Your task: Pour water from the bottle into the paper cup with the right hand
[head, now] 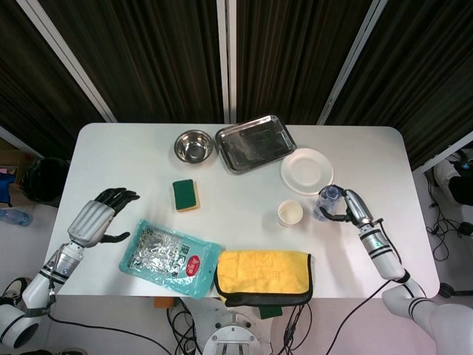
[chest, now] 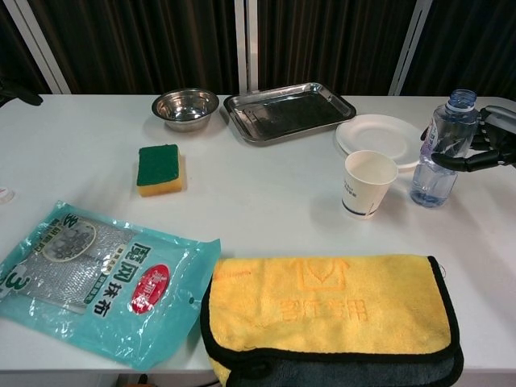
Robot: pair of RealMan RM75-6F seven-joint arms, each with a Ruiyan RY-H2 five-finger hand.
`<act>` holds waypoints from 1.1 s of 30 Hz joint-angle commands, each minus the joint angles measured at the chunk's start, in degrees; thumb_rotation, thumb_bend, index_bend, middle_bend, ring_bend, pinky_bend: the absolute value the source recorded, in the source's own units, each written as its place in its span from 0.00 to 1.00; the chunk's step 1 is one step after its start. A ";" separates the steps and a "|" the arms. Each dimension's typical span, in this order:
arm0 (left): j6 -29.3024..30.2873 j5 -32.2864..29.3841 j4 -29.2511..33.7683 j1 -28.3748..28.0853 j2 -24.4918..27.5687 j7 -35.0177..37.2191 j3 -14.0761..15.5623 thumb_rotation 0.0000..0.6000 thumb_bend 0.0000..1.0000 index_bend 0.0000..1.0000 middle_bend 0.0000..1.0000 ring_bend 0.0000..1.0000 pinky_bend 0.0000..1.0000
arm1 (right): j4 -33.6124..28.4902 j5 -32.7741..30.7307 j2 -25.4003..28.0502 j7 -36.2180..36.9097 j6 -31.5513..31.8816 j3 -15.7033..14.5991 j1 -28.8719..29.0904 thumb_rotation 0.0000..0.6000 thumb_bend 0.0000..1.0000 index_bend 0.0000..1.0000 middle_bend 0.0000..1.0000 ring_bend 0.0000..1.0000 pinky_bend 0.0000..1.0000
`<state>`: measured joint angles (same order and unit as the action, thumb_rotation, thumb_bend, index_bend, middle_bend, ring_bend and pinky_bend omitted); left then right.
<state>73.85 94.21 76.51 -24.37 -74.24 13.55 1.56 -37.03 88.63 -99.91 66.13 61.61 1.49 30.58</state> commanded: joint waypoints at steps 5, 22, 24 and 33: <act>-0.09 0.02 -0.23 -0.06 -0.18 0.04 0.06 0.99 0.13 0.19 0.17 0.12 0.17 | 0.15 0.48 0.30 1.16 0.91 -0.67 -0.57 1.00 0.25 0.39 0.35 0.24 0.28; 0.04 0.01 0.49 -0.07 0.12 -0.72 0.04 0.98 0.13 0.19 0.17 0.12 0.17 | -2.28 0.72 4.15 -0.48 1.65 -1.89 -2.05 1.00 0.03 0.00 0.00 0.00 0.00; 0.20 0.01 0.64 0.01 0.21 -0.83 0.03 0.99 0.13 0.19 0.17 0.12 0.17 | -4.60 0.61 6.22 -2.00 1.05 -2.29 -2.40 1.00 0.02 0.00 0.00 0.00 0.00; 1.48 -0.14 1.58 0.87 1.09 -1.70 -0.01 0.99 0.13 0.19 0.17 0.12 0.17 | -27.78 -7.03 24.44 -31.08 -0.71 -1.31 -6.92 1.00 0.03 0.00 0.00 0.00 0.00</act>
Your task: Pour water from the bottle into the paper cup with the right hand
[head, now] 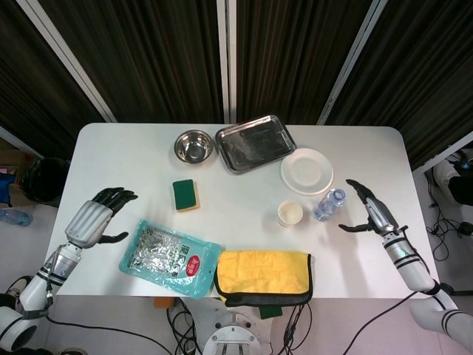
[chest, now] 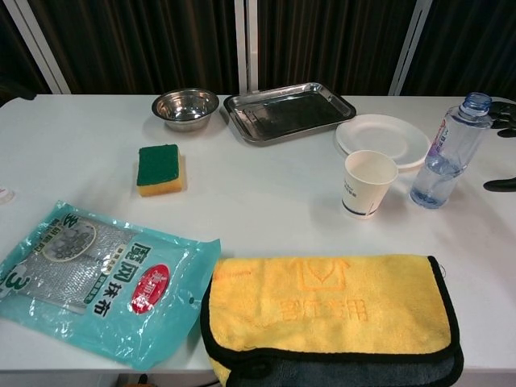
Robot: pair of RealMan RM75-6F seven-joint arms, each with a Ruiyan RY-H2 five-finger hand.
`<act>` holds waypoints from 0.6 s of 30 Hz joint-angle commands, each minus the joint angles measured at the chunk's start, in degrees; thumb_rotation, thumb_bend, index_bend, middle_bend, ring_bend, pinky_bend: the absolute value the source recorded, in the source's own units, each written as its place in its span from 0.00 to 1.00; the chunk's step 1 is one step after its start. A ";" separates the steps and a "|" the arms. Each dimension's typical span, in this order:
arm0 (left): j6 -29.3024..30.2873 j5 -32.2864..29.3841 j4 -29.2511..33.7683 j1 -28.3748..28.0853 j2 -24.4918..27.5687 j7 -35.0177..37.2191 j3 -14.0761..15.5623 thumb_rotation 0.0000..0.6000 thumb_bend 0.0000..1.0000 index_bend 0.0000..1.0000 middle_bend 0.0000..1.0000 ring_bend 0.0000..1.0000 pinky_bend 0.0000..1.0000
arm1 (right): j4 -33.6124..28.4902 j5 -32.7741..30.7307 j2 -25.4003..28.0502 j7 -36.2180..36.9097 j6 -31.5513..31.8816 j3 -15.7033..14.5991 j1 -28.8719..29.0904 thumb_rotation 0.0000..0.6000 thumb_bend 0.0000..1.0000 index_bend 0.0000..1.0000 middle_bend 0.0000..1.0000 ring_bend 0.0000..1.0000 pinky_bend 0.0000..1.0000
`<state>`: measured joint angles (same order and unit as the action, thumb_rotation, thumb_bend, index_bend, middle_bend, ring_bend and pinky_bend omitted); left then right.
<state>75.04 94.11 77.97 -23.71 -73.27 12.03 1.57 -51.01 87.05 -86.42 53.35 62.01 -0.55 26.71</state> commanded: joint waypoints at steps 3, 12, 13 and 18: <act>1.14 -0.29 0.18 0.84 0.33 -0.43 -0.09 0.99 0.13 0.19 0.17 0.12 0.17 | -22.55 -9.93 17.19 -33.91 1.03 0.82 -5.93 1.00 0.03 0.00 0.00 0.00 0.00; 7.61 -4.21 -0.80 5.74 1.87 -2.40 -2.02 0.98 0.13 0.19 0.17 0.12 0.17 | -35.51 -14.42 23.46 -55.69 19.00 0.86 -16.93 1.00 0.05 0.00 0.00 0.00 0.00; 8.46 -4.71 -1.06 6.47 1.86 -3.51 -2.19 0.97 0.13 0.19 0.17 0.12 0.17 | -35.58 -13.79 23.49 -55.94 20.54 0.87 -17.69 1.00 0.05 0.00 0.00 0.00 0.00; 12.22 -7.81 -2.48 11.40 1.60 -9.03 -1.89 0.79 0.13 0.19 0.16 0.11 0.16 | -35.12 -8.75 23.06 -53.62 26.35 0.58 -20.57 1.00 0.07 0.00 0.00 0.00 0.00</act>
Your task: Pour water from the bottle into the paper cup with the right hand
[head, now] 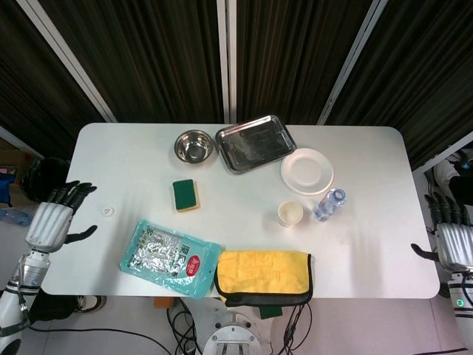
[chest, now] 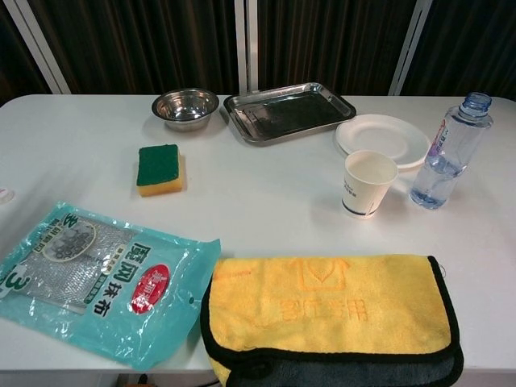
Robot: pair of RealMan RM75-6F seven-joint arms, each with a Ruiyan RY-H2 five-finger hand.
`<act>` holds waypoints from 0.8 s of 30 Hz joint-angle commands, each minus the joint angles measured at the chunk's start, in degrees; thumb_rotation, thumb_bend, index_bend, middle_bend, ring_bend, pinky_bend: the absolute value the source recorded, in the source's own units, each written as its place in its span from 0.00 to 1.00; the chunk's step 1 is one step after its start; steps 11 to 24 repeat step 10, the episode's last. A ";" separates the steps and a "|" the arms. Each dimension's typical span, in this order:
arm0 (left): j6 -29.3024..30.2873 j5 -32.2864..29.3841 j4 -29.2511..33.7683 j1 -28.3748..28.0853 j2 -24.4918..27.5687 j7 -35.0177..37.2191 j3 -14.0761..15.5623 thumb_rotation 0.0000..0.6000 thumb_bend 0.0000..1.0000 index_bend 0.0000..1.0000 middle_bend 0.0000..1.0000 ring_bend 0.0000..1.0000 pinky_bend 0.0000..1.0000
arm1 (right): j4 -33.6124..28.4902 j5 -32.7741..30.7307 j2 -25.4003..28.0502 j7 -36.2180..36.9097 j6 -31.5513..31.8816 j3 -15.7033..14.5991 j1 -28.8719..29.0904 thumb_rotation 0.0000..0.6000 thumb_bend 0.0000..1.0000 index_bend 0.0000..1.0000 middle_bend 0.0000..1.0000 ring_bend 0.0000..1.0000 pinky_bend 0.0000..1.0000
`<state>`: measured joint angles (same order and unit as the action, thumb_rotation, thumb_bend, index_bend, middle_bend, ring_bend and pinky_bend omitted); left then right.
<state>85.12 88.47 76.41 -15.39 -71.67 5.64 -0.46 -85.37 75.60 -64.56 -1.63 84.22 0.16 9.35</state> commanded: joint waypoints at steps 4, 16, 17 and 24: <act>1.92 -2.43 -0.35 5.39 0.99 -2.90 1.88 0.59 0.13 0.19 0.15 0.11 0.16 | 1.09 4.46 -0.09 3.97 4.52 -0.21 -4.07 1.00 0.07 0.00 0.00 0.00 0.00; 1.98 -0.93 -1.16 6.77 1.60 -0.78 3.10 0.58 0.13 0.18 0.15 0.11 0.16 | 2.85 6.10 -1.65 5.98 3.63 -0.19 -4.47 1.00 0.07 0.00 0.00 0.00 0.00; 1.98 -0.93 -1.16 6.77 1.60 -0.78 3.10 0.58 0.13 0.18 0.15 0.11 0.16 | 2.85 6.10 -1.65 5.98 3.63 -0.19 -4.47 1.00 0.07 0.00 0.00 0.00 0.00; 1.98 -0.93 -1.16 6.77 1.60 -0.78 3.10 0.58 0.13 0.18 0.15 0.11 0.16 | 2.85 6.10 -1.65 5.98 3.63 -0.19 -4.47 1.00 0.07 0.00 0.00 0.00 0.00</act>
